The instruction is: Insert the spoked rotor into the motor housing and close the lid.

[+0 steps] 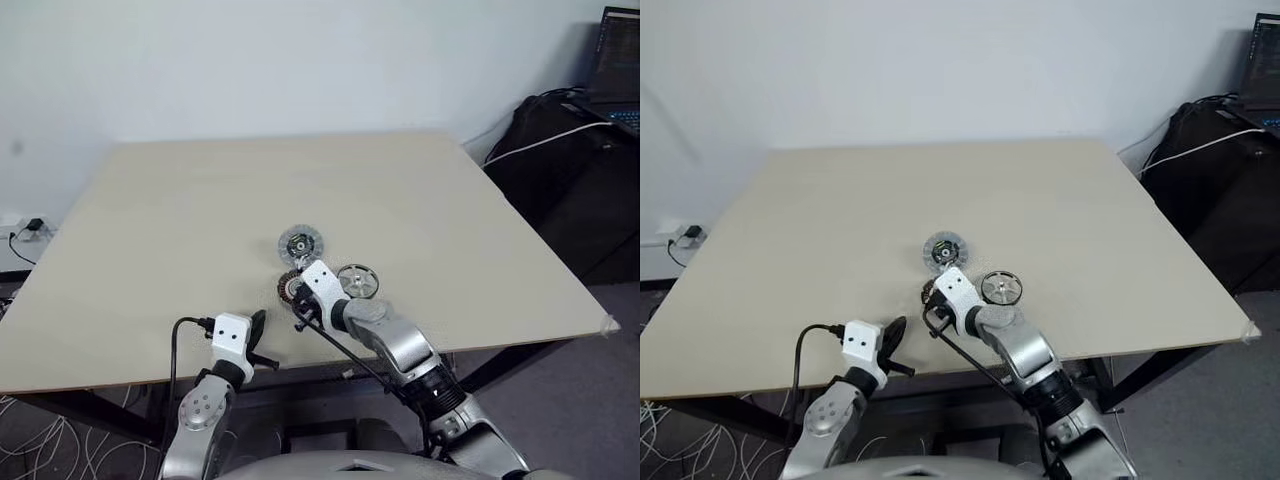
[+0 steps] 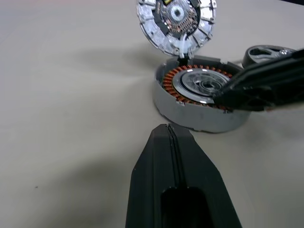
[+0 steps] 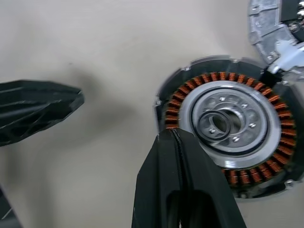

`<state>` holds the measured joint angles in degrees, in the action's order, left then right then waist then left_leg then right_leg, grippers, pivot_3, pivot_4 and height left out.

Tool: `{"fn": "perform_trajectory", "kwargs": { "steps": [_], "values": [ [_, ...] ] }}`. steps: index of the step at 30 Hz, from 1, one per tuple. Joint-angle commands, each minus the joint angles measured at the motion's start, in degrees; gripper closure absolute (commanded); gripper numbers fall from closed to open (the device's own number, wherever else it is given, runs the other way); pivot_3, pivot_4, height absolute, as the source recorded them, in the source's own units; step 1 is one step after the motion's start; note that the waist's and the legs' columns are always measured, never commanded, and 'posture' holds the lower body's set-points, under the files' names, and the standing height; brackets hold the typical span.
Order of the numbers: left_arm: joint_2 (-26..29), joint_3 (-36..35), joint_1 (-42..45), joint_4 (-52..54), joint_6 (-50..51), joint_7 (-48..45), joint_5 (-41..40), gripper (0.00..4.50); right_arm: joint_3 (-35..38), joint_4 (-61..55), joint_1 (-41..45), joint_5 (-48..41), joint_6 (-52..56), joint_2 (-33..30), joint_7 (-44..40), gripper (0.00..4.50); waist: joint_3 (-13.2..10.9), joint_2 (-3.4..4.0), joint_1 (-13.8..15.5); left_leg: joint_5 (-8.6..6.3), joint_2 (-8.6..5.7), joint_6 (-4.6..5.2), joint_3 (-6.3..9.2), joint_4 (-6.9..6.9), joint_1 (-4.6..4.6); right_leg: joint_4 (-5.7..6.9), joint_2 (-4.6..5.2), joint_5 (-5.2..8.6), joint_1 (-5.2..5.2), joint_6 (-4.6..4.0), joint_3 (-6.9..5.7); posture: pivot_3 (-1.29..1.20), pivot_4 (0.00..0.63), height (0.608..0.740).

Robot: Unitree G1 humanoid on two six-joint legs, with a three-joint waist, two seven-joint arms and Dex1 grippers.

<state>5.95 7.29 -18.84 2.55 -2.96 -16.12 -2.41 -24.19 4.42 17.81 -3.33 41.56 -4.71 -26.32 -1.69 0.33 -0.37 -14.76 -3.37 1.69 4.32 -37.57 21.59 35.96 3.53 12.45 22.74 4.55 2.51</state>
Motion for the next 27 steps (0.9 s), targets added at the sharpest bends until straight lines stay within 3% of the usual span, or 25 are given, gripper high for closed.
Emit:
{"fn": "perform_trajectory", "kwargs": {
  "steps": [1,27],
  "values": [
    [0.52,-0.13,0.78,0.20,0.05,-0.74,-0.66,4.50,1.08,0.45,1.78,0.06,-2.06,0.71,0.16,4.47,-0.02,0.03,-0.30,0.00,0.00,0.00,0.00,0.01,0.00,0.00,0.00,0.00,0.00,0.00,0.00,0.00,0.000,0.740],
    [-0.10,1.21,0.78,5.64,5.63,-0.81,-1.61,4.50,3.04,5.56,4.41,1.12,-5.21,2.03,2.12,4.47,-0.04,0.10,-0.46,0.00,0.00,0.00,0.00,0.04,0.00,0.01,-0.01,0.00,0.03,0.00,0.02,0.00,0.000,0.740]
  ]
}}
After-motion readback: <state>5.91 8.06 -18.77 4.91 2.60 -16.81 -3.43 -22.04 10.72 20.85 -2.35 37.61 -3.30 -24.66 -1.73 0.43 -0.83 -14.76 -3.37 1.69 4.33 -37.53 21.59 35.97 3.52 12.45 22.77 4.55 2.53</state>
